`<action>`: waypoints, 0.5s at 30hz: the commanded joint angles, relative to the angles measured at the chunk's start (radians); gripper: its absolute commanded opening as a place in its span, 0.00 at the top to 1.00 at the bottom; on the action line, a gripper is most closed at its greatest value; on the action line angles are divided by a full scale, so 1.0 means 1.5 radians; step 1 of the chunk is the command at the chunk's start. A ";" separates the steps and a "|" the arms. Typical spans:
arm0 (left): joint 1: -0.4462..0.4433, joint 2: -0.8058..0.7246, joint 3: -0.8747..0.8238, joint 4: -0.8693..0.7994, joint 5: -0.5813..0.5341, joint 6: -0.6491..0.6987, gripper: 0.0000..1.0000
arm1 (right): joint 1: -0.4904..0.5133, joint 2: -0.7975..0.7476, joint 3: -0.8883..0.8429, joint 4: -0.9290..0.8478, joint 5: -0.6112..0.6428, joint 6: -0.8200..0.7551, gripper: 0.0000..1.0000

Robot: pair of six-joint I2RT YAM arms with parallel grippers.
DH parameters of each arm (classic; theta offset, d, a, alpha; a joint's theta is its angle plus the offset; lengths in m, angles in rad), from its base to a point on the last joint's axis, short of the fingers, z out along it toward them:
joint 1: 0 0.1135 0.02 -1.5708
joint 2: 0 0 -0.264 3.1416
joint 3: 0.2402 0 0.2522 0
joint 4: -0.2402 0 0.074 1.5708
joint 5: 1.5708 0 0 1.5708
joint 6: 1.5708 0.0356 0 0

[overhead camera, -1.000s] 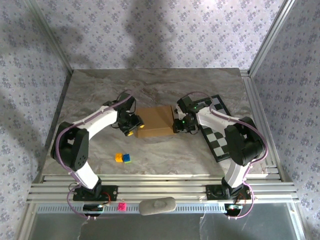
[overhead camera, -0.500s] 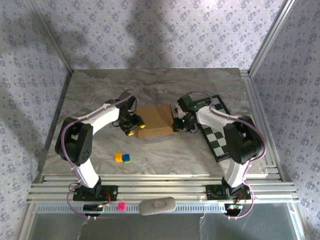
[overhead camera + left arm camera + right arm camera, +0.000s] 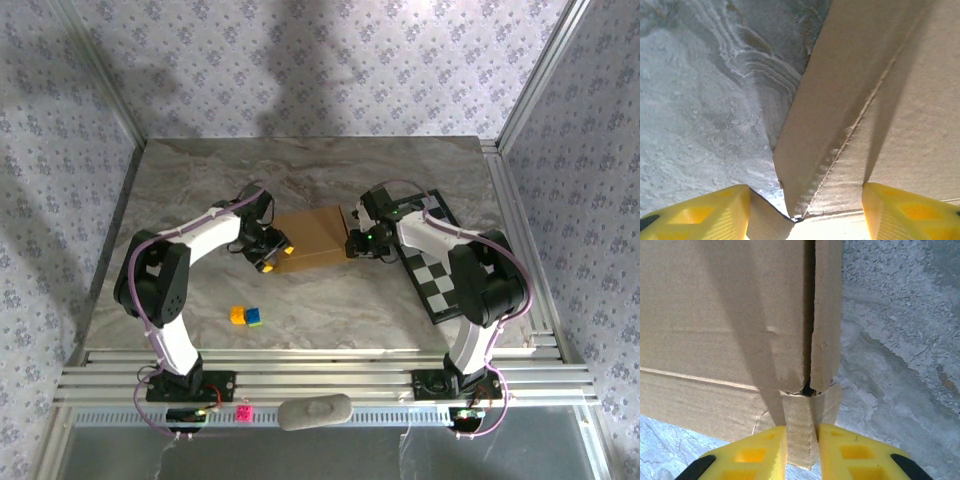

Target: Fold the paper box

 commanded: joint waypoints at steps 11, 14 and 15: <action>0.013 -0.006 -0.042 0.058 0.023 -0.129 0.39 | -0.009 0.009 0.003 0.011 -0.033 0.010 0.77; 0.016 -0.010 -0.055 0.084 0.021 -0.138 0.42 | -0.010 0.012 0.003 0.013 -0.038 0.011 0.77; 0.017 -0.009 -0.055 0.085 0.020 -0.137 0.42 | -0.011 0.013 0.003 0.013 -0.039 0.012 0.78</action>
